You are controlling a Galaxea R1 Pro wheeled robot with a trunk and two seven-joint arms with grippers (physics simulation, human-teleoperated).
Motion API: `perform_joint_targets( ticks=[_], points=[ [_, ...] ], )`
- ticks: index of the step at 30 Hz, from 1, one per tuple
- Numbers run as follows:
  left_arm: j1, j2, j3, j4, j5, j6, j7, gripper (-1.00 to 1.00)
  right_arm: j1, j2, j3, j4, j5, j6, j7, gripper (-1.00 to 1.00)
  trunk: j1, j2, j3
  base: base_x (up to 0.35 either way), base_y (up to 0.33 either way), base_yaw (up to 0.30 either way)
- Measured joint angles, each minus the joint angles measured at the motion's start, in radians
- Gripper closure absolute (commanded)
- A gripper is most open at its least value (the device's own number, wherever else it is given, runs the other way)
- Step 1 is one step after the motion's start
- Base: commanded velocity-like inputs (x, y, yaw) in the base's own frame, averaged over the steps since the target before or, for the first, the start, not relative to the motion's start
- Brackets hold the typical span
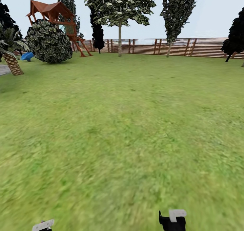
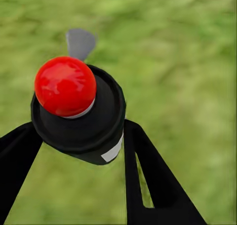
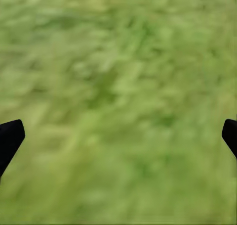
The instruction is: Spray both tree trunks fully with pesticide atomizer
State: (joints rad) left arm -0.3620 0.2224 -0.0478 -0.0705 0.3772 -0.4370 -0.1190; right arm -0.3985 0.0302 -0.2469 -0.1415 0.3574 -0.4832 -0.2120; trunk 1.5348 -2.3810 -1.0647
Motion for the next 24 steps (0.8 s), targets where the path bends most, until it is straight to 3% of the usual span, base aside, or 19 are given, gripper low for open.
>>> perform_joint_targets(
  ticks=[10, 15, 24],
  points=[
    [0.0, 0.001, 0.001, 0.0, 0.0, 0.0, 0.0, 1.0, 0.0, 0.006, 0.0, 0.032, -0.002, 0.002, 0.002, -1.0, 0.0, 0.0, 0.0, 0.339, 0.0, 0.0],
    [0.0, 0.002, 0.001, 0.0, 0.0, 0.0, 0.0, 1.0, 0.0, 0.008, 0.0, 0.107, -0.002, 0.002, 0.003, -1.0, 0.0, 0.0, 0.0, 0.339, 0.0, 0.0],
    [0.0, 0.002, 0.001, 0.0, 0.0, 0.0, 0.0, 1.0, 0.0, 0.005, 0.0, 0.112, -0.002, 0.004, 0.002, -1.0, 0.0, 0.0, 0.0, 0.339, 0.0, 0.0]
  ],
)
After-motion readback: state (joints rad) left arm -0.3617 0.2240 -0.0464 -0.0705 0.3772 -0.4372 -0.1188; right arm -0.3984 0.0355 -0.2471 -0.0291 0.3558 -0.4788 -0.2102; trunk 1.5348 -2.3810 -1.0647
